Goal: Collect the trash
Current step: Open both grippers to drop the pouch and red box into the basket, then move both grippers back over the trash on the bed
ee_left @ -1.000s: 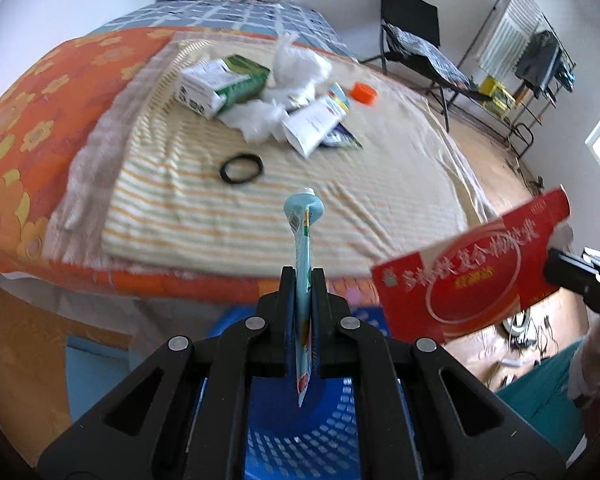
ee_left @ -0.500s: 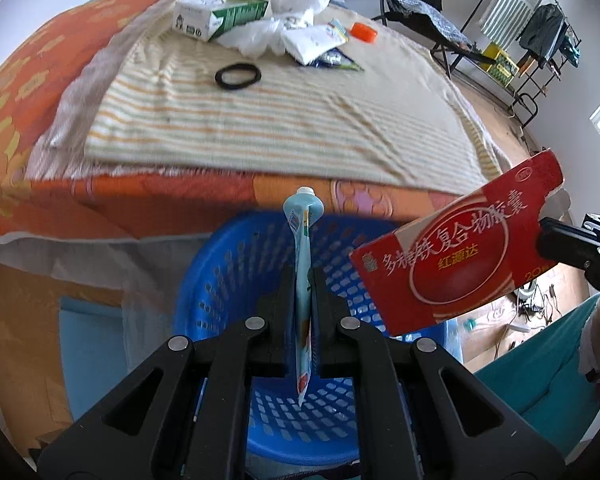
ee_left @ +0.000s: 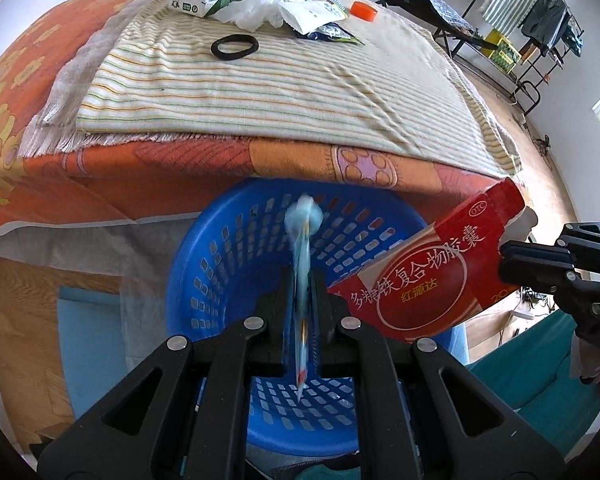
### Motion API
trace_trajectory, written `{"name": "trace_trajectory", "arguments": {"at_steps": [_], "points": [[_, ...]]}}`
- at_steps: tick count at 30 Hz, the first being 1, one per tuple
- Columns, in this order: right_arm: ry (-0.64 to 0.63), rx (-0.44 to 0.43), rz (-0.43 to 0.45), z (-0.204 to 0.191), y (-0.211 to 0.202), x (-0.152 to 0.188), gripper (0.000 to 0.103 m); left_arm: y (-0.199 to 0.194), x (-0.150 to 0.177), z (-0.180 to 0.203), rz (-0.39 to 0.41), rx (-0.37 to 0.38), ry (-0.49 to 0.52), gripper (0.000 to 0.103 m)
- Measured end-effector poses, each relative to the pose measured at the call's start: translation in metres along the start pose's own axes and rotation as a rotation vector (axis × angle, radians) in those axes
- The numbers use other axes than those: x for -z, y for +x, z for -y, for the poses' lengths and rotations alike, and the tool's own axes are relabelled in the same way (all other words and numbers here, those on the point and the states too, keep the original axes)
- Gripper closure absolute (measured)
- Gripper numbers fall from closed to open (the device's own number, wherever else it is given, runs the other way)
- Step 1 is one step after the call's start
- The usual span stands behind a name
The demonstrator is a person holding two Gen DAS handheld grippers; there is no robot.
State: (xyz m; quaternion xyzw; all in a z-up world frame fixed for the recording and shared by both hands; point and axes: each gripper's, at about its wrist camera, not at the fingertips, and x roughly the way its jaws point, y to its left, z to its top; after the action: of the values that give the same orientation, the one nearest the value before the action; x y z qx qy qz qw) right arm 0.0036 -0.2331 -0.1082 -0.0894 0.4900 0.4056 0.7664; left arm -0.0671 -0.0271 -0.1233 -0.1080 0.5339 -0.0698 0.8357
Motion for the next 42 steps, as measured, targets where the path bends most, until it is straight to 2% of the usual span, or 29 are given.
{"name": "trace_trajectory", "arguments": {"at_steps": [1,2,4,7,9,11,12,25,39,42], "points": [[0.002,0.004,-0.006,0.000,0.001,0.000,0.097,0.000,0.000,0.000,-0.001,-0.001,-0.001,0.084],[0.003,0.006,-0.009,0.000,0.002,0.000,0.097,0.000,0.000,0.000,0.001,-0.003,-0.002,0.069],[0.008,0.011,-0.017,0.000,0.004,-0.001,0.096,-0.002,0.000,-0.001,0.016,-0.006,-0.009,0.060],[0.021,0.003,-0.028,0.002,0.006,-0.002,0.094,-0.003,-0.001,-0.001,0.019,-0.007,-0.009,0.060],[0.026,0.001,-0.032,0.003,0.007,-0.002,0.083,-0.002,-0.001,-0.001,0.015,-0.007,-0.007,0.060],[0.029,-0.001,-0.023,0.003,0.006,-0.002,0.060,-0.001,-0.001,-0.001,0.012,-0.010,-0.003,0.060],[0.027,0.000,-0.012,0.003,0.004,-0.003,0.058,-0.001,-0.001,-0.001,0.012,-0.011,-0.001,0.060],[0.050,0.006,0.017,0.004,0.002,-0.013,0.056,-0.003,-0.006,-0.002,0.029,-0.022,-0.005,0.060],[0.183,-0.010,0.149,0.028,-0.014,-0.044,0.054,-0.017,-0.036,-0.001,0.085,-0.020,-0.016,0.060],[0.228,-0.033,0.172,0.036,-0.015,-0.052,0.051,-0.021,-0.046,-0.005,0.100,-0.020,-0.032,0.060]]}}
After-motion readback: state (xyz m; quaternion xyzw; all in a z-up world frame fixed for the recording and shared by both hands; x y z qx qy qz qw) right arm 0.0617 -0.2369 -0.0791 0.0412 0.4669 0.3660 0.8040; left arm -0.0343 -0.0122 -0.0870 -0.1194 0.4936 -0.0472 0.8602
